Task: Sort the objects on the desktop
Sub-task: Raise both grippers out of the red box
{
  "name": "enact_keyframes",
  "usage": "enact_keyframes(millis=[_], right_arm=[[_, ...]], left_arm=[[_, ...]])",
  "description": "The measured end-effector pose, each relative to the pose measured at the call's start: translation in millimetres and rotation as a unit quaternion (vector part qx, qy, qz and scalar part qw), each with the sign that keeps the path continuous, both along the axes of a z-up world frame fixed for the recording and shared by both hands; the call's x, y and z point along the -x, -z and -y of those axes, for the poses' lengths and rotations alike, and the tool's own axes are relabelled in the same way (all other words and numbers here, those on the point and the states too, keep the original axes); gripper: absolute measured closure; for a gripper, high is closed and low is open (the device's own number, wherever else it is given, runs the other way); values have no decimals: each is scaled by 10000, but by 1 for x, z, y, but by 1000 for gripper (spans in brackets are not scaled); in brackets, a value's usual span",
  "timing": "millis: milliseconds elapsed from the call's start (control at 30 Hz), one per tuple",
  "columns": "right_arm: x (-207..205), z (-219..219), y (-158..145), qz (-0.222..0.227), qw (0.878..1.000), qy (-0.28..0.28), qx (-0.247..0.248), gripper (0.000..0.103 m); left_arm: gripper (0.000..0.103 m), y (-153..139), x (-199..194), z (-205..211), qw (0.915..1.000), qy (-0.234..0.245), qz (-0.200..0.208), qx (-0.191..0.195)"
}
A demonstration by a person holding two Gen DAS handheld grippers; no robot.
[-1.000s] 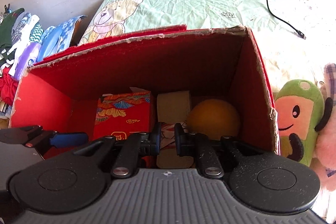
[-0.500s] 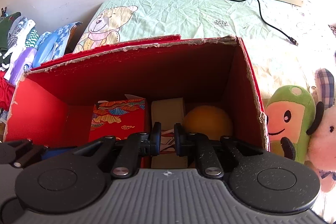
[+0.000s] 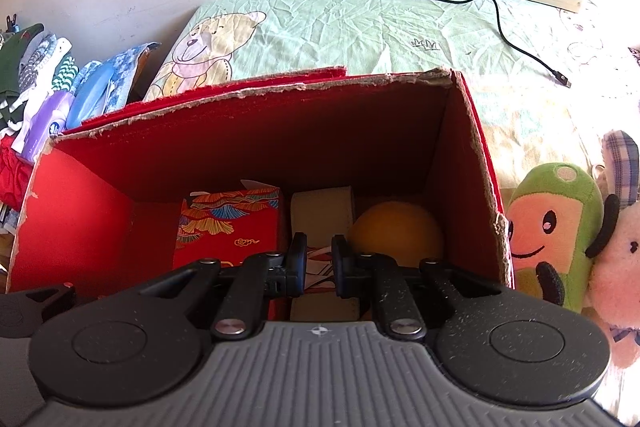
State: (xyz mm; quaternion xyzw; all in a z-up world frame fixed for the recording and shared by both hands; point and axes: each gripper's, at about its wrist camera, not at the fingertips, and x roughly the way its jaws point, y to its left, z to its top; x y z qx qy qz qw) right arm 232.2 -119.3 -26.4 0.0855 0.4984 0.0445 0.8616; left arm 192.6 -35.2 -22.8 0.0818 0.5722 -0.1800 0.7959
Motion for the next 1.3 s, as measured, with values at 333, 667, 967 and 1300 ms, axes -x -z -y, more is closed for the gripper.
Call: enact_keyframes(millis=[333, 667, 967, 1300], right_arm=[[-1, 0, 1, -46, 9999, -75, -64, 90], [-1, 0, 1, 4, 10000, -96, -3, 90], [2, 0, -2, 164, 9998, -72, 72, 90], [8, 1, -10, 334, 9992, 25, 237, 89]], left_arm=[[24, -4, 3, -6, 9997, -135, 189, -116], [24, -3, 0, -17, 9989, -425, 154, -101], [24, -4, 4, -17, 9986, -447, 264, -52], [18, -19, 18, -21, 9968, -534, 575, -162]])
